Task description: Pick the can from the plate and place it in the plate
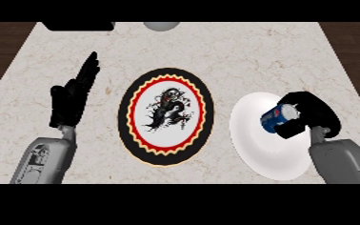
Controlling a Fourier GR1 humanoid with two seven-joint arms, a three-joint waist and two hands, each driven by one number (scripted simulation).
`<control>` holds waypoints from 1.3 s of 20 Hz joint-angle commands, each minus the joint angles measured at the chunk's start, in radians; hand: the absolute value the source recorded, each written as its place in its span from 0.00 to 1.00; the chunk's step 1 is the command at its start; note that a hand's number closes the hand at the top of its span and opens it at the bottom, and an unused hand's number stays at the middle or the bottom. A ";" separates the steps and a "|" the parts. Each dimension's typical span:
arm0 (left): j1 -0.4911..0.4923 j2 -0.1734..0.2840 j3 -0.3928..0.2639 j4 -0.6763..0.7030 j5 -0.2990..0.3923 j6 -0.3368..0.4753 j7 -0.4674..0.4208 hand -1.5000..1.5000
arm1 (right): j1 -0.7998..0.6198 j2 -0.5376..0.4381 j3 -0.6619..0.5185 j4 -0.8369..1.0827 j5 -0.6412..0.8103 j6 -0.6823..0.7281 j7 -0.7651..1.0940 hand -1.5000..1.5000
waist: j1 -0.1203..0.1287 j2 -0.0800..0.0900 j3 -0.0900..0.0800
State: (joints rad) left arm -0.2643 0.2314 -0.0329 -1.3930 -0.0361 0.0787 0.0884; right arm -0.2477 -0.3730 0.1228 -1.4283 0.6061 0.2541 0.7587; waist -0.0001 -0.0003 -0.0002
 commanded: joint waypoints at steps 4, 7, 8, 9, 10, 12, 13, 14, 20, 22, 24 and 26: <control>0.037 -0.033 0.005 -0.058 -0.029 -0.019 0.013 0.50 | -0.035 0.022 -0.041 0.036 0.085 -0.013 -0.056 1.00 | 0.002 0.000 0.000; 0.031 -0.002 0.019 -0.066 -0.027 -0.018 0.036 0.50 | 0.205 0.000 0.085 -0.110 0.153 -0.089 -0.180 1.00 | -0.006 -0.003 0.000; -0.050 -0.009 0.036 -0.012 -0.022 -0.006 0.072 0.50 | 0.214 -0.039 0.104 -0.150 0.144 -0.042 -0.217 1.00 | -0.016 -0.003 0.000; -0.008 -0.005 0.055 0.056 -0.020 -0.012 -0.033 0.50 | 0.277 -0.016 0.166 -0.140 0.209 -0.124 -0.263 1.00 | -0.020 0.000 0.000; 0.031 -0.015 0.028 -0.018 -0.008 -0.031 -0.018 0.50 | 0.326 -0.036 0.210 -0.179 0.246 -0.132 -0.282 1.00 | -0.016 -0.005 0.000; 0.004 -0.028 0.020 -0.021 -0.037 -0.007 0.006 0.50 | 0.345 -0.069 0.154 -0.212 0.248 -0.179 -0.328 1.00 | -0.010 -0.002 0.000; 0.001 -0.009 0.048 -0.025 -0.010 -0.029 0.023 0.50 | 0.367 -0.082 0.136 -0.265 0.259 -0.205 -0.334 1.00 | -0.010 -0.002 0.000; 0.071 -0.033 -0.008 -0.113 -0.056 0.000 0.041 0.50 | 0.391 -0.048 0.176 -0.318 0.306 -0.230 -0.284 1.00 | -0.006 -0.004 0.000; 0.046 -0.005 0.046 -0.014 -0.019 -0.035 -0.012 0.50 | 0.359 -0.064 0.109 -0.533 0.305 -0.408 -0.406 1.00 | -0.019 -0.006 -0.001; 0.008 -0.010 0.047 -0.038 -0.033 -0.011 0.029 0.50 | 0.380 -0.041 0.145 -0.579 0.338 -0.441 -0.424 1.00 | -0.014 -0.004 0.000; -0.014 -0.007 0.062 0.028 -0.016 -0.039 -0.006 0.50 | 0.355 -0.042 0.170 -0.658 0.333 -0.380 -0.410 1.00 | -0.012 -0.001 -0.001; 0.056 -0.023 0.039 -0.057 -0.030 -0.017 0.000 0.50 | 0.338 -0.059 0.156 -0.717 0.275 -0.380 -0.470 1.00 | -0.002 -0.004 0.000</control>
State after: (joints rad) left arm -0.2422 0.2137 0.0080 -1.4173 -0.0645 0.0573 0.0944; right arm 0.1036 -0.4210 0.2795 -2.0360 0.9168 -0.1217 0.3464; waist -0.0102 -0.0044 -0.0007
